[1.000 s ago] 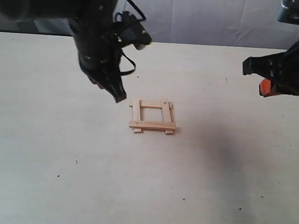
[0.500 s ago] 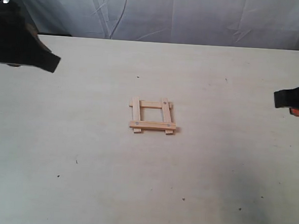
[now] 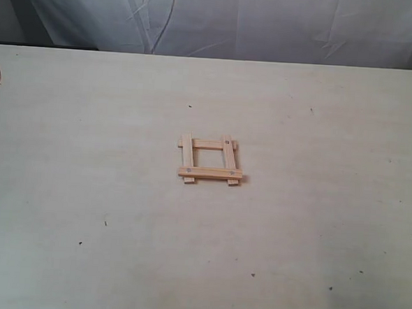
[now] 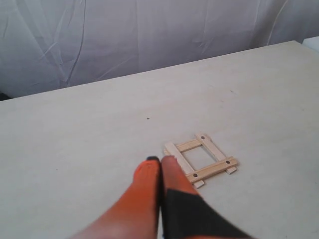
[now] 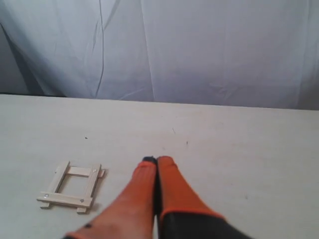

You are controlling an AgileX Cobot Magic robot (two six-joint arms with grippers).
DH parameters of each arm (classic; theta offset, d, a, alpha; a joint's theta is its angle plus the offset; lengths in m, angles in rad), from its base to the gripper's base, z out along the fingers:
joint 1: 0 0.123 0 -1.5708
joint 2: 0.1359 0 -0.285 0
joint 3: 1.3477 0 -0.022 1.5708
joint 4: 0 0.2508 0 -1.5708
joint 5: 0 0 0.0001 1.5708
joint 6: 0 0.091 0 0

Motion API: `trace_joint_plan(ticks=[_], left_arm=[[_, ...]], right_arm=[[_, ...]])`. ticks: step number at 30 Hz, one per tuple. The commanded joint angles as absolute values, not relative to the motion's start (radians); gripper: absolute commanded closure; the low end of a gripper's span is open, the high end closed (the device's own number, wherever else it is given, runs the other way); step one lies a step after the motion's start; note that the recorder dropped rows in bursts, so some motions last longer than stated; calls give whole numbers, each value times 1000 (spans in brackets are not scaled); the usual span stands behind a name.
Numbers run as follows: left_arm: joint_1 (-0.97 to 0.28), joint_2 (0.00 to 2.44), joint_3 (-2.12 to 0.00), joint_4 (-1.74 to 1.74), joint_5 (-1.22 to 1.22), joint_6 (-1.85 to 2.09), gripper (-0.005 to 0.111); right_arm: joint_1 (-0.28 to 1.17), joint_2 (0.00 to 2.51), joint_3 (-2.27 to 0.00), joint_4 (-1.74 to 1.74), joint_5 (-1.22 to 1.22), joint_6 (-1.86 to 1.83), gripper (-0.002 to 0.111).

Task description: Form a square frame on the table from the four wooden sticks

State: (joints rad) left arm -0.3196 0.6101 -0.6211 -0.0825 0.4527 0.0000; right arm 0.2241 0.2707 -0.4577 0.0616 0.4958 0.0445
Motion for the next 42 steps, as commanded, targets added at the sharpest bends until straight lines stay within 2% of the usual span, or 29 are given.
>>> trace_joint_plan(ticks=[1, 19, 32, 42], left_arm=[[-319, 584, -615, -96, 439, 0, 107], [-319, 584, -615, -94, 439, 0, 107], [-319, 584, -615, -92, 439, 0, 107], [-319, 584, -615, -92, 439, 0, 107]], right_arm=[[221, 186, -441, 52, 470, 34, 108], [194, 117, -398, 54, 453, 34, 108], [-12, 0, -96, 50, 441, 36, 108], [-29, 0, 0, 53, 383, 40, 108]])
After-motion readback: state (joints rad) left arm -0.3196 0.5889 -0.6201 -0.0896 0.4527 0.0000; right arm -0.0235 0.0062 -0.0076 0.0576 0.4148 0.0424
